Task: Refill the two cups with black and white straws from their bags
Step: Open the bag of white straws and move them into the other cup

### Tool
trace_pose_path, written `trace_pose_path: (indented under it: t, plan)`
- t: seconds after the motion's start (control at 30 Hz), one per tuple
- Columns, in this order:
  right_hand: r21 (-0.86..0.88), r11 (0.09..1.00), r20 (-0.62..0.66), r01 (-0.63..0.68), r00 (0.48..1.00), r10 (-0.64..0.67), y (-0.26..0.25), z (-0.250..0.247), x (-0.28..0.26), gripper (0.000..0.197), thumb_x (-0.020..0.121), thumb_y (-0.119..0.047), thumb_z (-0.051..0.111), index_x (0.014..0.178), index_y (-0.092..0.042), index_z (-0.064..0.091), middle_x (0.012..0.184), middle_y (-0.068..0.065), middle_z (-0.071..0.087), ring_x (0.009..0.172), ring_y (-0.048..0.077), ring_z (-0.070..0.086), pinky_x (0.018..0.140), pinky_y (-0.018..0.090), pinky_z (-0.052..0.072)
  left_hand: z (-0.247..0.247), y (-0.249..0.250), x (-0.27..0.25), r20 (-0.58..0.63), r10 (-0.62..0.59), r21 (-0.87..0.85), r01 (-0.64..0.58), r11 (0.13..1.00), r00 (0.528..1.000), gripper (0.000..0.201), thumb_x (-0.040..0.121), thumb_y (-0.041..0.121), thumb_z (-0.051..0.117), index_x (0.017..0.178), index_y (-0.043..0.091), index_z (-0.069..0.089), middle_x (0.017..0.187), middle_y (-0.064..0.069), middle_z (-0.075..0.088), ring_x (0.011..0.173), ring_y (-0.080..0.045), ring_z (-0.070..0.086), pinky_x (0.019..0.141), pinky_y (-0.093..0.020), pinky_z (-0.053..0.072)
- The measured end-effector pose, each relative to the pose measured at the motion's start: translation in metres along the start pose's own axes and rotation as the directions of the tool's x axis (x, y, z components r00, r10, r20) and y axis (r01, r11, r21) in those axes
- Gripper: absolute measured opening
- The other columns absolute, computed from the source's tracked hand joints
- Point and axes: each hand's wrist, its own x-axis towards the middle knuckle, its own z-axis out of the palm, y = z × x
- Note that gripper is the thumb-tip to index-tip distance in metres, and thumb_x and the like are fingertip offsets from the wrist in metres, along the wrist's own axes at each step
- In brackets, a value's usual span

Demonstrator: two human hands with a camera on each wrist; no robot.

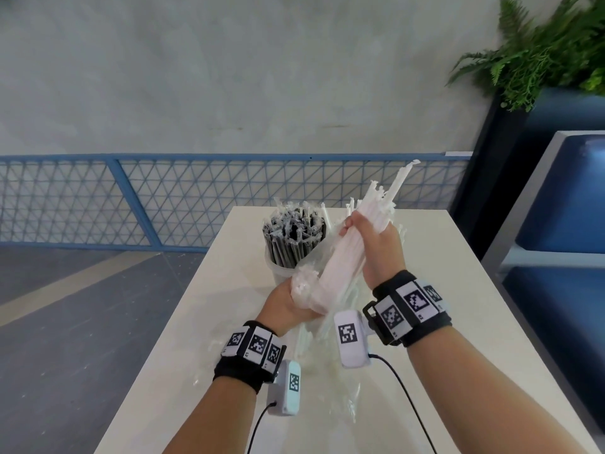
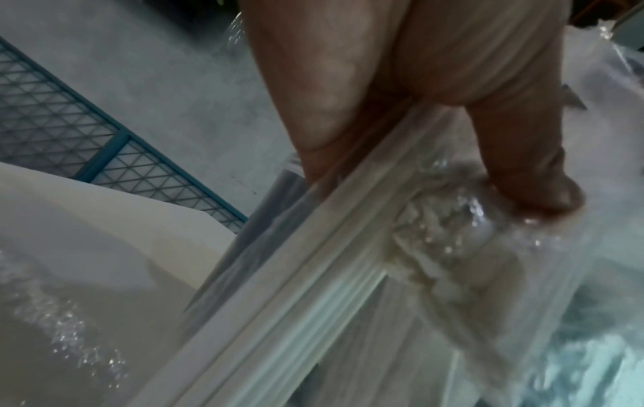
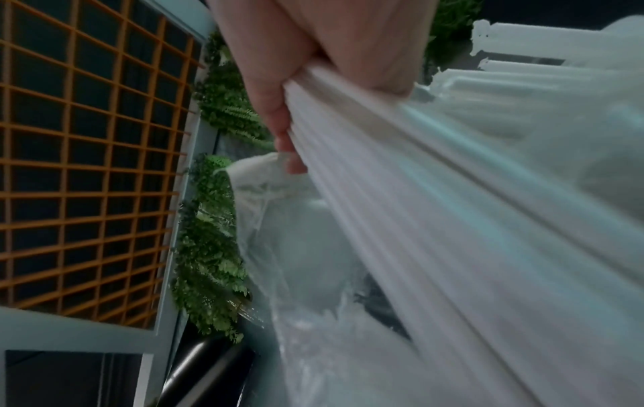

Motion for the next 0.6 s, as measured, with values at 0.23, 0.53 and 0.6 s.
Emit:
trace_pose_path:
  t: [0.23, 0.53, 0.6]
  plan:
    - [-0.247, 0.956, 0.086, -0.16, 0.979, 0.186, 0.032, -0.004, -0.024, 0.036, 0.069, -0.034, 0.079, 0.093, -0.018, 0.058, 0.092, -0.002, 0.066, 0.086, 0.008, 0.063, 0.08, 0.023, 0.055, 0.009, 0.0, 0.003, -0.111, 0.009, -0.076, -0.018, 0.997, 0.994, 0.046, 0.063, 0.001, 0.081, 0.103, 0.013, 0.061, 0.098, -0.009, 0.066, 0.093, -0.022, 0.062, 0.088, -0.036, 0.051]
    - [0.017, 1.0, -0.077, -0.023, 0.997, 0.024, -0.016, -0.017, 0.005, 0.011, 0.087, -0.018, 0.06, 0.09, -0.007, 0.061, 0.076, 0.005, 0.067, 0.062, 0.009, 0.065, 0.059, 0.024, 0.052, -0.001, 0.002, 0.002, -0.117, -0.006, -0.131, -0.01, 0.991, 0.993, 0.039, 0.066, -0.012, 0.072, 0.098, 0.009, 0.064, 0.087, 0.002, 0.069, 0.077, -0.004, 0.067, 0.074, -0.022, 0.052]
    - [0.073, 0.997, -0.134, 0.001, 0.991, 0.008, -0.026, -0.023, 0.017, 0.01, 0.087, -0.017, 0.06, 0.08, -0.01, 0.061, 0.073, 0.005, 0.064, 0.062, 0.012, 0.062, 0.061, 0.026, 0.051, -0.002, 0.002, 0.003, -0.129, -0.021, -0.123, 0.004, 0.992, 0.991, 0.035, 0.067, -0.009, 0.073, 0.096, 0.008, 0.065, 0.087, 0.0, 0.069, 0.077, -0.005, 0.066, 0.074, -0.019, 0.05]
